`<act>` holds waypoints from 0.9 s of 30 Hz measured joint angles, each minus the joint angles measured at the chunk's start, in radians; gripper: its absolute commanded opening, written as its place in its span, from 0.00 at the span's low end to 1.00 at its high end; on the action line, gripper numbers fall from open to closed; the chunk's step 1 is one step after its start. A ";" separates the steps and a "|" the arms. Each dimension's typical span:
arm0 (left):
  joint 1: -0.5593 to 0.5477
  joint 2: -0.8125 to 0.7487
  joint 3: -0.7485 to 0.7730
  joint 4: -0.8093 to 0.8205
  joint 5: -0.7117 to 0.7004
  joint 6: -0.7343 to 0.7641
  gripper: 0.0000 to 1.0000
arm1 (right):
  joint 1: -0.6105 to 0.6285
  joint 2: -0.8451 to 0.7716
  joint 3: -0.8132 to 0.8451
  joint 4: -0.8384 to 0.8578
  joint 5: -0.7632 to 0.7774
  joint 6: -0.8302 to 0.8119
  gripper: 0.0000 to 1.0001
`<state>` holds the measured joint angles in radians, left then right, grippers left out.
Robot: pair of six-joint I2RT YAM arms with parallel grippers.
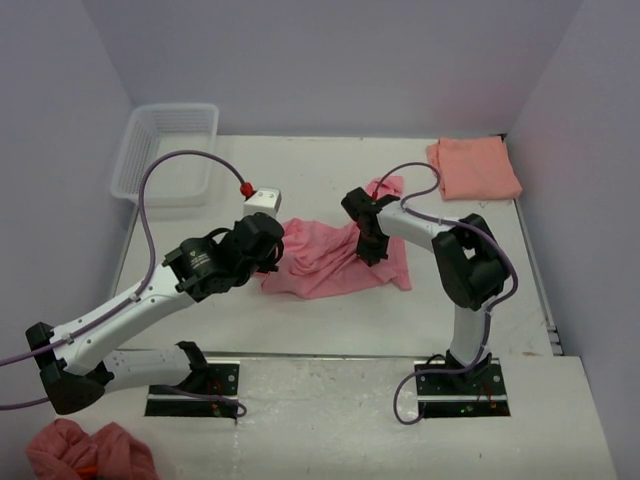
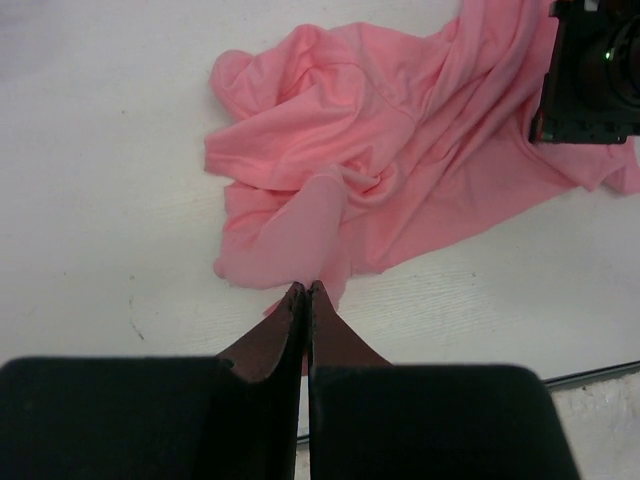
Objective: Fold and stack the t-shirts
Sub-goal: Flatten out the tshirt
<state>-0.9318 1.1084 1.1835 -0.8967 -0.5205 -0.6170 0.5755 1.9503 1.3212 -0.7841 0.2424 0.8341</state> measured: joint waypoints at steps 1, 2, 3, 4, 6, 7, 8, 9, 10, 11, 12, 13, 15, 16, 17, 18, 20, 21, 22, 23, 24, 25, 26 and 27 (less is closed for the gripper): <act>0.000 -0.002 0.003 -0.009 -0.005 0.000 0.00 | 0.017 -0.010 -0.014 0.005 -0.001 0.009 0.00; 0.000 -0.005 0.005 -0.013 -0.009 0.000 0.00 | 0.031 -0.016 -0.025 0.008 -0.002 0.018 0.00; 0.000 -0.007 0.006 -0.017 -0.012 0.000 0.00 | 0.043 -0.023 -0.034 0.011 -0.003 0.025 0.00; 0.000 -0.009 0.008 -0.021 -0.014 0.000 0.00 | 0.056 -0.028 -0.042 0.016 -0.003 0.033 0.00; 0.000 -0.012 0.011 -0.029 -0.018 0.000 0.00 | 0.079 -0.036 -0.053 0.018 -0.006 0.050 0.00; 0.000 -0.012 0.011 -0.033 -0.019 0.000 0.00 | 0.092 -0.037 -0.054 0.017 -0.006 0.058 0.00; 0.000 -0.012 0.011 -0.036 -0.019 0.000 0.00 | 0.103 -0.037 -0.054 0.016 -0.009 0.066 0.00; 0.000 -0.012 0.011 -0.039 -0.019 0.000 0.00 | 0.115 -0.037 -0.054 0.016 -0.014 0.072 0.00; 0.000 -0.012 0.011 -0.042 -0.019 0.000 0.00 | 0.131 -0.038 -0.054 0.016 -0.021 0.081 0.00; 0.000 -0.012 0.011 -0.044 -0.019 0.000 0.00 | 0.144 -0.038 -0.054 0.016 -0.025 0.089 0.00; 0.000 -0.012 0.012 -0.046 -0.019 0.000 0.00 | 0.167 -0.039 -0.054 0.015 -0.030 0.101 0.00; 0.000 -0.012 0.012 -0.048 -0.019 0.000 0.00 | 0.184 -0.039 -0.054 0.015 -0.033 0.110 0.00; 0.000 -0.011 0.013 -0.053 -0.024 0.000 0.00 | 0.224 -0.039 -0.054 0.014 -0.043 0.128 0.00; 0.000 -0.010 0.015 -0.056 -0.027 0.000 0.00 | 0.243 -0.039 -0.054 0.014 -0.045 0.136 0.00; 0.000 -0.008 0.017 -0.056 -0.030 0.000 0.00 | 0.264 -0.039 -0.054 0.014 -0.045 0.143 0.00; 0.000 -0.006 0.019 -0.056 -0.032 0.000 0.00 | 0.282 -0.040 -0.054 0.014 -0.045 0.148 0.00; 0.000 -0.002 0.019 -0.057 -0.035 0.000 0.00 | 0.315 -0.042 -0.056 0.015 -0.039 0.154 0.00; 0.000 0.000 0.019 -0.058 -0.035 0.000 0.00 | 0.328 -0.048 -0.062 0.020 -0.024 0.154 0.00; 0.000 0.003 0.019 -0.060 -0.035 0.000 0.00 | 0.341 -0.060 -0.073 0.025 -0.014 0.156 0.01; 0.000 0.006 0.019 -0.061 -0.035 0.000 0.00 | 0.356 -0.074 -0.092 0.030 0.004 0.158 0.04; 0.000 0.009 0.019 -0.062 -0.036 0.000 0.00 | 0.370 -0.090 -0.113 0.027 0.023 0.161 0.08; 0.000 0.010 0.019 -0.062 -0.036 0.000 0.00 | 0.380 -0.105 -0.130 0.024 0.039 0.161 0.11; 0.000 0.012 0.019 -0.062 -0.036 0.000 0.00 | 0.388 -0.123 -0.146 0.018 0.055 0.161 0.14; 0.000 0.014 0.019 -0.062 -0.036 0.000 0.00 | 0.393 -0.140 -0.158 0.006 0.074 0.159 0.20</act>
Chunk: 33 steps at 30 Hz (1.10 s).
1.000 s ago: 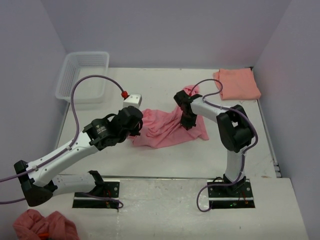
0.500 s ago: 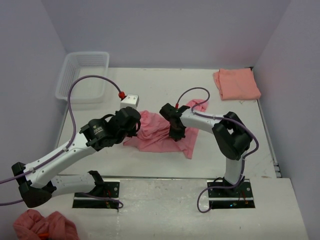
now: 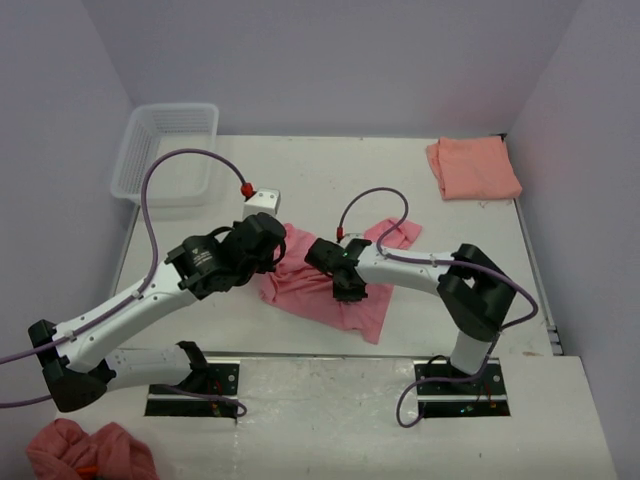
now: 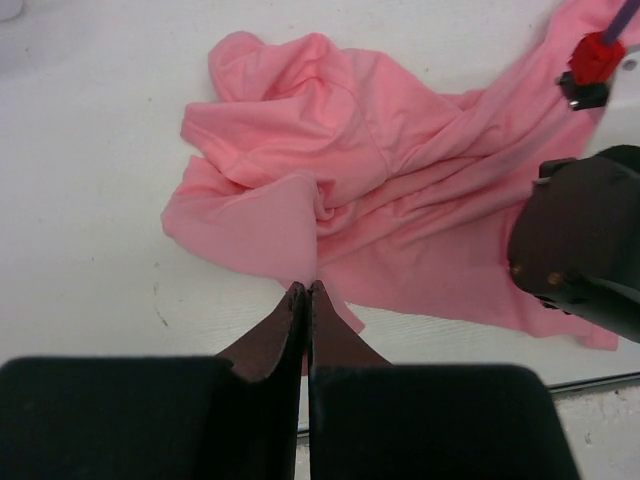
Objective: Fold and stack the t-shirts
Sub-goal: Flatten out the tshirt
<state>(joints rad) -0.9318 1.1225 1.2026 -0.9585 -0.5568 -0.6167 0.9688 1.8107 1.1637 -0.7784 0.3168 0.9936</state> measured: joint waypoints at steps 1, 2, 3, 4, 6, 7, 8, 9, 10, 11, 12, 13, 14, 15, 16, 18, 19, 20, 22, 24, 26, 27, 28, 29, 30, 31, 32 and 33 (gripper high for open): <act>0.000 0.003 0.000 0.000 0.000 0.000 0.00 | 0.003 -0.035 -0.012 -0.016 0.016 0.002 0.27; 0.000 0.006 0.000 0.000 0.000 0.000 0.00 | 0.002 -0.066 -0.014 -0.031 0.034 -0.002 0.33; 0.000 0.010 0.000 0.000 0.000 0.000 0.00 | 0.001 -0.099 -0.015 -0.043 0.049 -0.002 0.38; 0.000 0.014 0.000 0.000 0.000 0.000 0.00 | 0.000 -0.137 -0.015 -0.052 0.064 -0.003 0.53; 0.000 0.021 -0.001 0.000 0.000 0.000 0.00 | -0.001 -0.213 -0.019 -0.069 0.087 0.003 0.71; 0.000 0.024 -0.001 0.000 0.000 0.000 0.00 | 0.000 -0.255 -0.031 -0.071 0.090 0.005 0.80; 0.000 0.025 -0.002 0.001 0.000 0.000 0.00 | 0.000 -0.291 -0.047 -0.074 0.090 0.013 0.81; -0.001 0.026 -0.002 0.000 0.000 0.000 0.00 | 0.001 -0.332 -0.074 -0.068 0.088 0.016 0.80; -0.001 0.026 -0.002 0.001 0.000 0.000 0.00 | 0.001 -0.375 -0.116 -0.061 0.082 0.021 0.78; -0.001 0.026 -0.002 0.001 0.000 0.000 0.00 | 0.001 -0.413 -0.165 -0.048 0.072 0.033 0.77; -0.001 0.026 -0.002 0.001 0.000 0.000 0.00 | 0.002 -0.447 -0.221 -0.041 0.058 0.048 0.73; -0.003 0.026 -0.002 0.001 0.000 0.000 0.00 | 0.004 -0.468 -0.276 -0.032 0.049 0.064 0.72; -0.004 0.027 -0.002 0.001 0.000 0.000 0.00 | 0.009 -0.483 -0.337 -0.019 0.041 0.091 0.71; -0.005 0.027 -0.002 0.001 0.000 -0.001 0.00 | 0.016 -0.486 -0.388 -0.014 0.032 0.115 0.68; -0.005 0.027 -0.002 0.001 0.000 -0.001 0.00 | 0.027 -0.483 -0.440 -0.007 0.026 0.137 0.66; -0.006 0.028 -0.003 0.001 0.001 -0.001 0.00 | 0.045 -0.481 -0.511 0.003 0.006 0.194 0.62; -0.006 0.028 -0.004 0.002 0.001 -0.001 0.00 | 0.054 -0.496 -0.517 0.014 0.004 0.207 0.62; -0.006 0.029 -0.004 0.000 0.001 -0.001 0.00 | 0.060 -0.499 -0.525 0.029 0.003 0.222 0.61; -0.007 0.030 -0.005 0.000 0.001 -0.001 0.00 | 0.076 -0.500 -0.533 0.054 0.004 0.252 0.58; -0.007 0.031 -0.005 0.000 0.002 -0.001 0.00 | 0.085 -0.497 -0.533 0.060 0.005 0.265 0.57; -0.008 0.031 -0.005 0.000 0.002 -0.001 0.00 | 0.093 -0.491 -0.531 0.062 0.008 0.273 0.57; -0.008 0.031 -0.005 -0.001 0.002 -0.001 0.00 | 0.099 -0.481 -0.528 0.063 0.010 0.278 0.57; -0.008 0.031 -0.005 -0.001 0.002 -0.001 0.00 | 0.108 -0.474 -0.521 0.062 0.016 0.285 0.58; -0.008 0.031 -0.005 -0.001 0.002 -0.001 0.00 | 0.119 -0.467 -0.513 0.061 0.021 0.291 0.58; -0.008 0.032 -0.005 -0.001 0.002 -0.001 0.00 | 0.134 -0.454 -0.500 0.058 0.031 0.303 0.58; -0.008 0.032 -0.005 -0.001 0.002 -0.001 0.00 | 0.148 -0.443 -0.488 0.055 0.033 0.317 0.58; -0.008 0.032 -0.005 -0.001 0.002 -0.001 0.00 | 0.163 -0.434 -0.478 0.050 0.033 0.332 0.58; -0.009 0.032 -0.005 -0.001 0.002 -0.001 0.00 | 0.183 -0.426 -0.466 0.039 0.036 0.349 0.58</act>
<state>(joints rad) -0.9405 1.1542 1.1980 -0.9596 -0.5552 -0.6174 1.1522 1.3849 0.6975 -0.7399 0.3527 1.3426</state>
